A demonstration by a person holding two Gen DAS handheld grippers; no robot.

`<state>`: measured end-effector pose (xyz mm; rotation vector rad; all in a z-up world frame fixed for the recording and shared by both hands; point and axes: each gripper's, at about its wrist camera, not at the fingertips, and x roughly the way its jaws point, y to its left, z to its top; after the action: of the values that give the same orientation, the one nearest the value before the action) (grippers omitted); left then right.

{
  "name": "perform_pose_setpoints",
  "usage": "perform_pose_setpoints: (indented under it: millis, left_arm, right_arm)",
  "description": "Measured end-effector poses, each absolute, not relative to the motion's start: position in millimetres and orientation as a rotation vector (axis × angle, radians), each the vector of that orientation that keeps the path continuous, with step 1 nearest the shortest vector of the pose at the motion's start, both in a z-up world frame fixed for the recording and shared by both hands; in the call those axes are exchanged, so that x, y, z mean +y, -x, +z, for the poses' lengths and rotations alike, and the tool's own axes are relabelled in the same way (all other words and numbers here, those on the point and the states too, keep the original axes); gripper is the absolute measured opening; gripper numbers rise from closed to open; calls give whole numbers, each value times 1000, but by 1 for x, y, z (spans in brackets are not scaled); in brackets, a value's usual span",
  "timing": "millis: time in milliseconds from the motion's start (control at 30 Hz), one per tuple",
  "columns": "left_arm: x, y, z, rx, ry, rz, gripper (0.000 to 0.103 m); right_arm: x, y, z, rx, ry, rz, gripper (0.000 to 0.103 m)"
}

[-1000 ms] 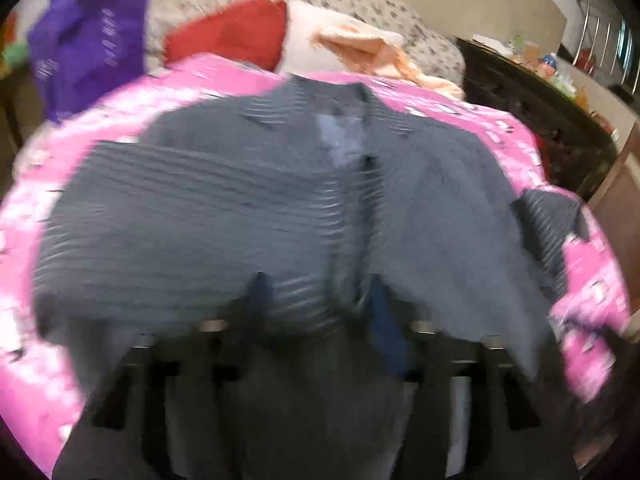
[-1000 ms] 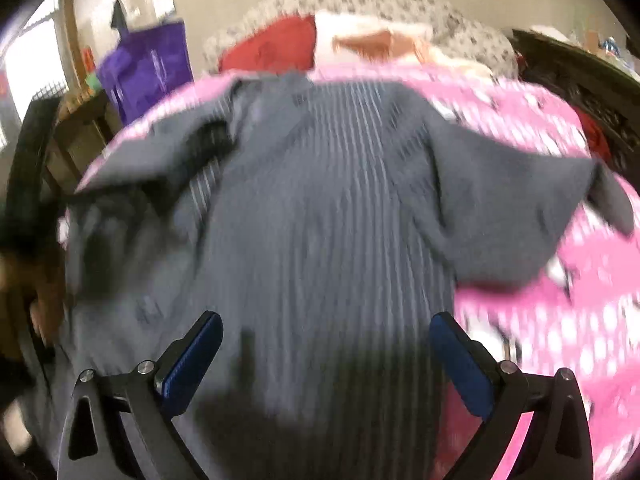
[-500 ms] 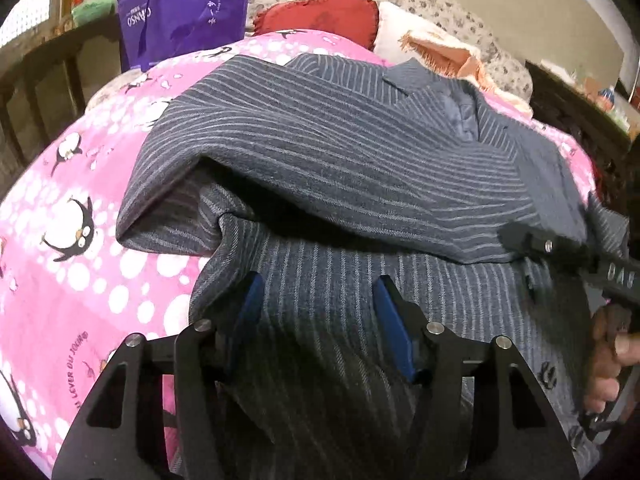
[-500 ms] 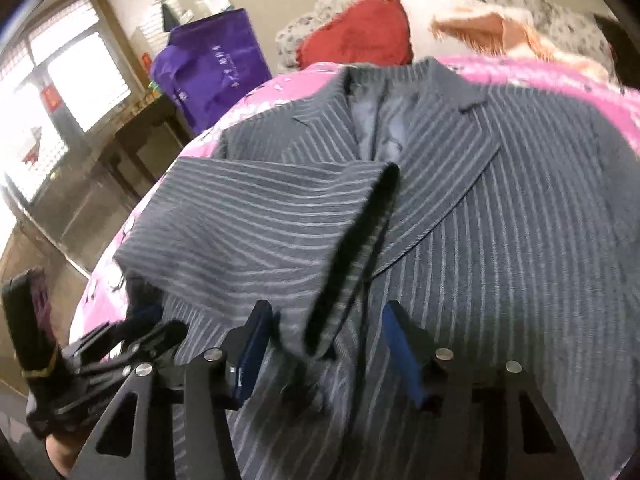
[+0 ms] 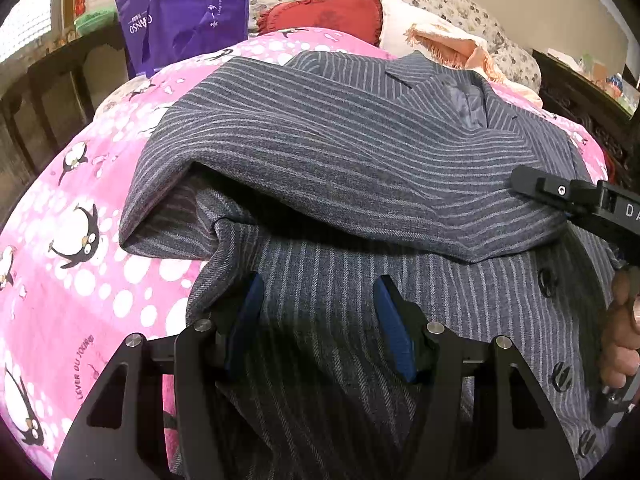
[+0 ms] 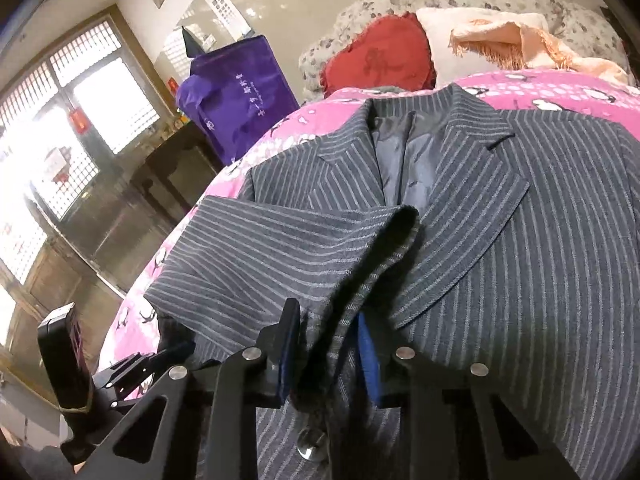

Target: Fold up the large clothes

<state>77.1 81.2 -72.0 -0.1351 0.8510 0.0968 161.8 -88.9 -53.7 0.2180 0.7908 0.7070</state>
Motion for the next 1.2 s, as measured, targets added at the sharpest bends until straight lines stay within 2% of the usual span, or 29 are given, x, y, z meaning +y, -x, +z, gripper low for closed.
perform_pose_setpoints:
  millis: [200, 500, 533, 567, 733, 1033, 1200]
  left_arm:
    - [81, -78, -71, 852, 128, 101, 59]
    - [80, -78, -71, 852, 123, 106, 59]
    - [79, -79, -71, 852, 122, 107, 59]
    - [80, -79, -71, 852, 122, 107, 59]
    - [79, -79, -71, 851, 119, 109, 59]
    - [79, -80, -72, 850, 122, 108, 59]
    - [82, -75, -70, 843, 135, 109, 59]
  right_arm:
    - [-95, -165, -42, 750, -226, 692, 27]
    - [-89, -162, -58, 834, -206, 706, 27]
    - [-90, -161, -59, 836, -204, 696, 14]
    - [-92, -161, -58, 830, -202, 687, 6]
    - [-128, -164, -48, 843, -198, 608, 5]
    - [-264, -155, -66, 993, -234, 437, 5]
    - [-267, -153, -69, 1004, -202, 428, 5]
